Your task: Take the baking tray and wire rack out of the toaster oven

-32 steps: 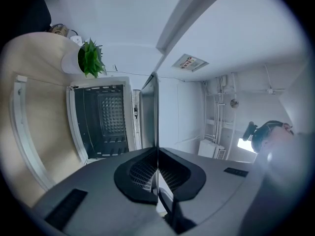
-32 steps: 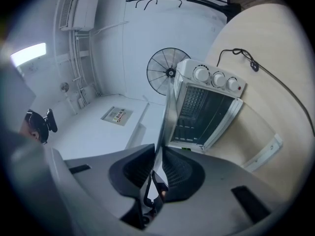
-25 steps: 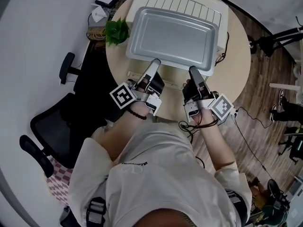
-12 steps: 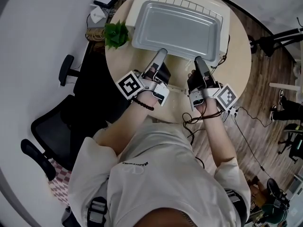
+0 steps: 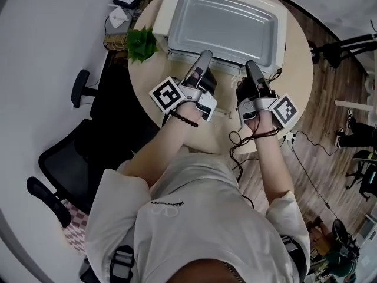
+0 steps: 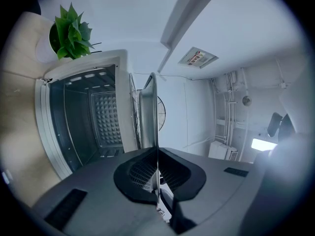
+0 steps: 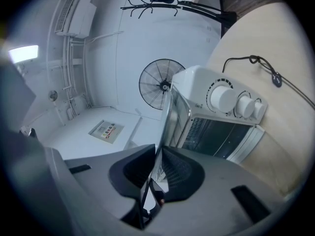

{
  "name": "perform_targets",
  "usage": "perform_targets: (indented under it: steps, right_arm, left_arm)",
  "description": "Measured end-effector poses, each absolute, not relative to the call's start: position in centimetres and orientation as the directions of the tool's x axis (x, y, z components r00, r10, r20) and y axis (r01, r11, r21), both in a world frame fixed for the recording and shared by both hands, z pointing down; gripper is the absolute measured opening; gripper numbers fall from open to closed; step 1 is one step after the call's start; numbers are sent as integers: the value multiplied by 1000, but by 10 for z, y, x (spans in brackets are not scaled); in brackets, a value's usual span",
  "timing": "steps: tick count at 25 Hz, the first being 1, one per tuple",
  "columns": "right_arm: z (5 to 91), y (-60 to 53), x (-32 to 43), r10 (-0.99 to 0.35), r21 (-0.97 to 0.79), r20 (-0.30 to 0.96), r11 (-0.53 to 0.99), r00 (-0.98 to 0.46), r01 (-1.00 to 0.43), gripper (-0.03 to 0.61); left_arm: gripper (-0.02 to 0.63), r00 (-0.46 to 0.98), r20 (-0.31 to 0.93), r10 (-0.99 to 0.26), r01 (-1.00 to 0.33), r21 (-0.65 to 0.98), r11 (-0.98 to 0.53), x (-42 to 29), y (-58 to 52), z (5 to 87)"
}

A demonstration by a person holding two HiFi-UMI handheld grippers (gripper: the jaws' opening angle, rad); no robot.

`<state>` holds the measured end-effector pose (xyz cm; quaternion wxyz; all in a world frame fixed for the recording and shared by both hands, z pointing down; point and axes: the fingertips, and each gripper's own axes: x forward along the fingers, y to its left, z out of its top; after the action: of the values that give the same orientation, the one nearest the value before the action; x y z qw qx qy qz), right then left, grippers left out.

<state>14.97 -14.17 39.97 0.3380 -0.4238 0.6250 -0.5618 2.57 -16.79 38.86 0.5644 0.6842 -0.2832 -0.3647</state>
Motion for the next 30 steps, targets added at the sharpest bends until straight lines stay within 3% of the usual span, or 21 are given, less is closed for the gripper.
perform_targets:
  steps: [10,15,23,30]
  right_arm:
    - [402,-155,153,-919,-990,71,-18,-388,-138,36]
    - [399,-153,150,-918,-990,66,-13,-392,-138,41]
    - [392,-136,138,-907,-986,29,43,-420,-161,107]
    - [392,-119,136,-901,-981,48,38,-432,-189,117]
  left_arm:
    - [12,562,-174,-809,21,980,-196,30,-182,392]
    - [30,588,-147,-796,-55,974,-220,29,-182,397]
    - [174,625,-176,-760,-83,954,-289,33,-165,386]
    - [178,627,-147,-765,-167,934,-316,15,-140,396]
